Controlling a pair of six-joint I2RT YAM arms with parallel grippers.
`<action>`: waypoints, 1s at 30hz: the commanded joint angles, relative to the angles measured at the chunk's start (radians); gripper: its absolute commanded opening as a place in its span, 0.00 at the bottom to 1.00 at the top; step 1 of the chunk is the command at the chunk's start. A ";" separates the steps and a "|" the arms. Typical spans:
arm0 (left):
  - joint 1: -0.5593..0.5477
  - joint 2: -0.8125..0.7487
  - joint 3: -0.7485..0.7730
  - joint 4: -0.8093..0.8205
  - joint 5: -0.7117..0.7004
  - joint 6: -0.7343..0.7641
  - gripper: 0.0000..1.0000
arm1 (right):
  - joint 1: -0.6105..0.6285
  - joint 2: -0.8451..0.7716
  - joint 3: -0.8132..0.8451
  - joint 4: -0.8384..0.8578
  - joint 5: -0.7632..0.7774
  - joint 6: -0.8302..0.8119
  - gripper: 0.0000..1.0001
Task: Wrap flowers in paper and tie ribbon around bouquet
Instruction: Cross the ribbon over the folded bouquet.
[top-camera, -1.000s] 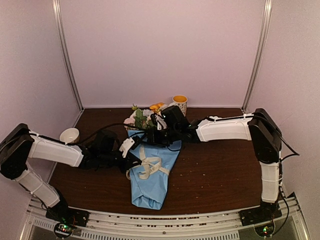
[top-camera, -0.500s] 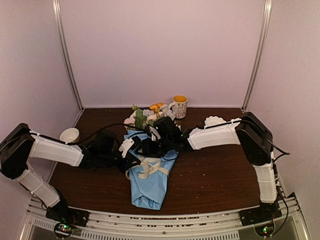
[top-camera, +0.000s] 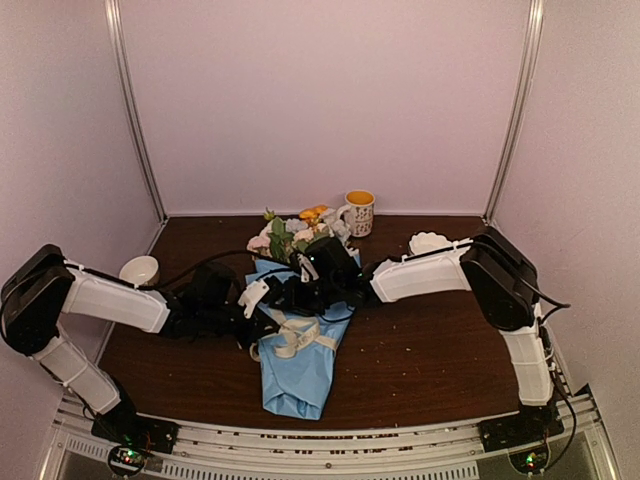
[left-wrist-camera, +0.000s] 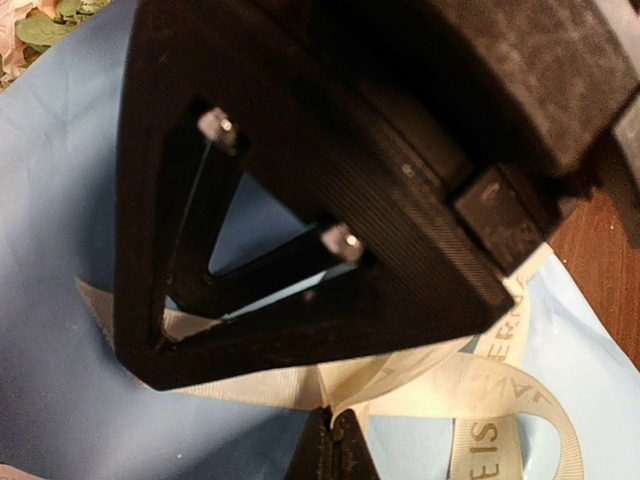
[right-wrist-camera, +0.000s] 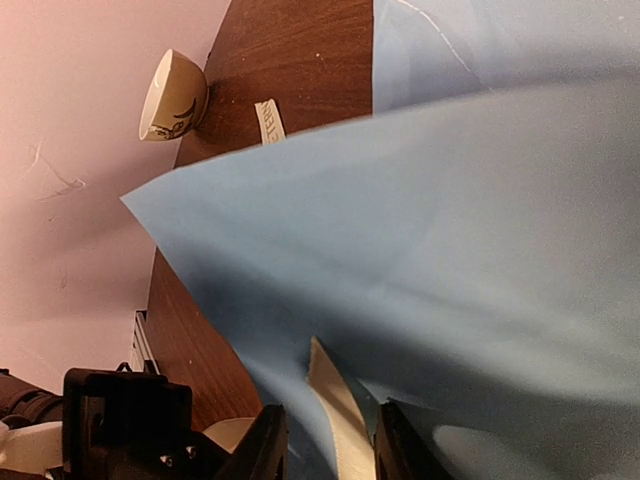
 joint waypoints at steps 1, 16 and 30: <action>0.015 0.019 0.010 0.001 -0.025 0.017 0.00 | 0.005 0.009 0.016 0.027 -0.026 0.015 0.33; 0.024 0.045 0.011 -0.025 -0.073 0.043 0.00 | 0.009 0.015 -0.009 -0.040 -0.089 -0.025 0.38; 0.035 0.084 0.022 -0.022 -0.051 0.049 0.00 | 0.012 0.086 0.040 0.077 -0.148 0.051 0.37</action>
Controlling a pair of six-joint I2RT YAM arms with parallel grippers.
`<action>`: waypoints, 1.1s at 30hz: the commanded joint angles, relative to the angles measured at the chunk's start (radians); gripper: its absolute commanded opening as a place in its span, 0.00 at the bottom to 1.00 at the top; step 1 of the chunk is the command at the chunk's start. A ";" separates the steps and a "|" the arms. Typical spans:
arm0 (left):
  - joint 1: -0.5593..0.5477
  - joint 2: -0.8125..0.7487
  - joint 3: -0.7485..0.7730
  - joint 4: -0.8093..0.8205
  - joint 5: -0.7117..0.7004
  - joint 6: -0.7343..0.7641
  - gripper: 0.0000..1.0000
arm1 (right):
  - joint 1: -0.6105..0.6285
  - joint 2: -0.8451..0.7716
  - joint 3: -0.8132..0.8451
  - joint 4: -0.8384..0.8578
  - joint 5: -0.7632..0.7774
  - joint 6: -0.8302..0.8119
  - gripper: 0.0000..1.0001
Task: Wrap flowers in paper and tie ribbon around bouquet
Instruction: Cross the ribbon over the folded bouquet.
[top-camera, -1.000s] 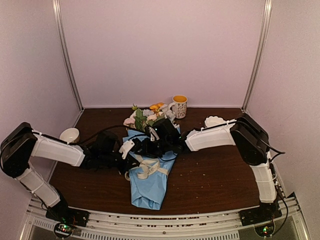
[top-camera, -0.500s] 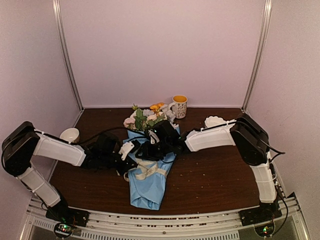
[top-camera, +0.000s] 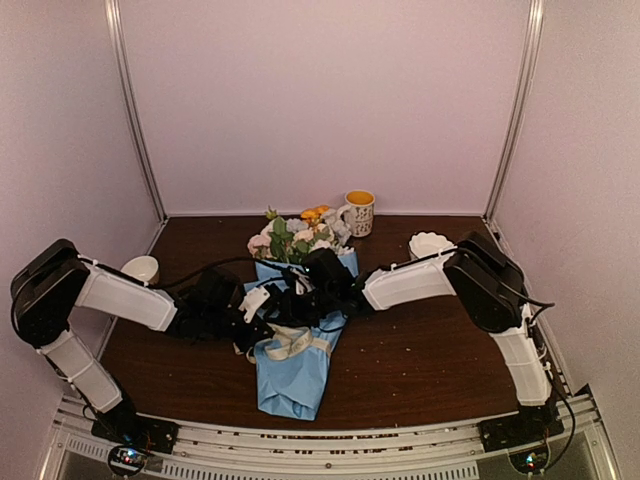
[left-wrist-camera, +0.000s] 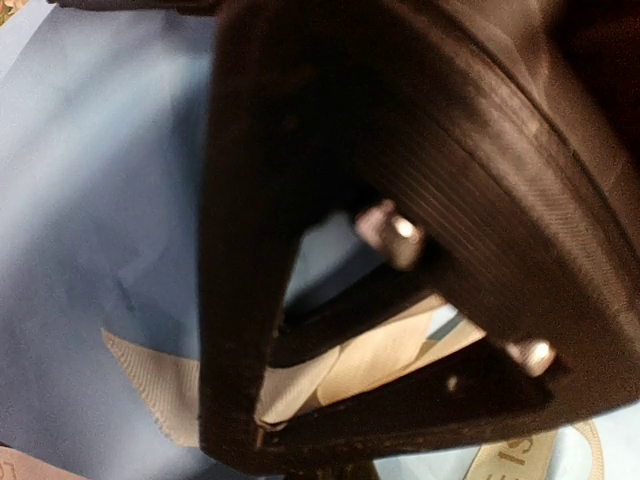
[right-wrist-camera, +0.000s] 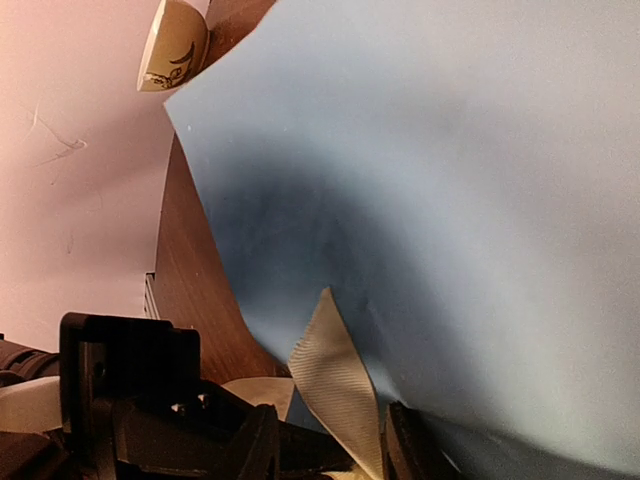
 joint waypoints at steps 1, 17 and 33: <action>0.014 0.010 0.010 0.016 -0.004 0.011 0.00 | 0.006 0.010 0.021 0.041 -0.020 0.022 0.35; 0.015 -0.162 -0.069 0.040 0.039 -0.017 0.32 | 0.008 -0.076 0.003 -0.145 0.127 -0.112 0.35; 0.063 -0.154 0.025 -0.134 -0.108 -0.118 0.11 | 0.012 -0.050 0.034 -0.105 0.111 -0.070 0.34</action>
